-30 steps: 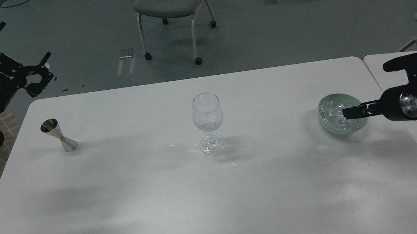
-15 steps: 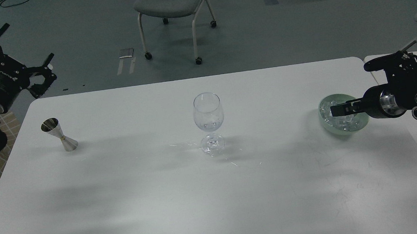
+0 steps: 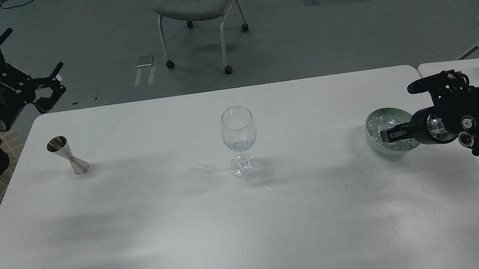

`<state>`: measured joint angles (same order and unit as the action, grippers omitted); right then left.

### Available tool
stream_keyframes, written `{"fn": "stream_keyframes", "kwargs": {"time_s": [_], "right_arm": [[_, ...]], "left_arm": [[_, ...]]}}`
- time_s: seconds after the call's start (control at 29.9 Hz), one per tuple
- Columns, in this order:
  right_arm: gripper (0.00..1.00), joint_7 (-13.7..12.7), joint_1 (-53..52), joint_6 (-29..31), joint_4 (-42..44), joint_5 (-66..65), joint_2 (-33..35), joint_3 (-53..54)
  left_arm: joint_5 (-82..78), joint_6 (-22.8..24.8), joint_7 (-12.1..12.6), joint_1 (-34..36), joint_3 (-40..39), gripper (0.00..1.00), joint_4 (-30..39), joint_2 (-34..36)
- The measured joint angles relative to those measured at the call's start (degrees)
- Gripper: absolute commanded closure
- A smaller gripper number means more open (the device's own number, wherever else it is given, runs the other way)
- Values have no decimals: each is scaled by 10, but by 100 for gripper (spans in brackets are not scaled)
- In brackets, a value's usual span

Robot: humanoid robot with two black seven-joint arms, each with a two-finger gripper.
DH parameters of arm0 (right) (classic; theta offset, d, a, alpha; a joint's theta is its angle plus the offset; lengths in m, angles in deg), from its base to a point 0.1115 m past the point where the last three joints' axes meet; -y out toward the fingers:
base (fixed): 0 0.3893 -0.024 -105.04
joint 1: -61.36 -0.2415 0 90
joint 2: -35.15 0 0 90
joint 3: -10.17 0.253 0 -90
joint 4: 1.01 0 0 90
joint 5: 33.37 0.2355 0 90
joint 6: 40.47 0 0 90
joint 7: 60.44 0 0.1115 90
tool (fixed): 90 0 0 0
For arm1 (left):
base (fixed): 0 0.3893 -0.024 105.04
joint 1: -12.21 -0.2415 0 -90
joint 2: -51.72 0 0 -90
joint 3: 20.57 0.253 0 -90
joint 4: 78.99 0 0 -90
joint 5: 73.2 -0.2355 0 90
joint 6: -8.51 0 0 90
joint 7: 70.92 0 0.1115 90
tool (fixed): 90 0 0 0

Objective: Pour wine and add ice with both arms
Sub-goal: 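Lower the right gripper into the green bowl and pinch an ice cube, then lift the ice cube with the right gripper and move it over the glass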

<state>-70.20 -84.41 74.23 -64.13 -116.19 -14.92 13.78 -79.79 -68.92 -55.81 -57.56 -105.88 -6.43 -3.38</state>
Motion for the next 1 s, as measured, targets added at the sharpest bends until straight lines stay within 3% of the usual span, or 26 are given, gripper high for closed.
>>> {"fn": "stream_keyframes", "kwargs": {"time_s": [0.33,1.0], "right_arm": [[58,0,1,-1,1,-1,-7,0],[61,0,-11,0,-2,0,-6,2]], "left_arm": [[0,-2,0,0,0,2,-1,0],[0,-3,0,-1,-6,2,0,5]]}}
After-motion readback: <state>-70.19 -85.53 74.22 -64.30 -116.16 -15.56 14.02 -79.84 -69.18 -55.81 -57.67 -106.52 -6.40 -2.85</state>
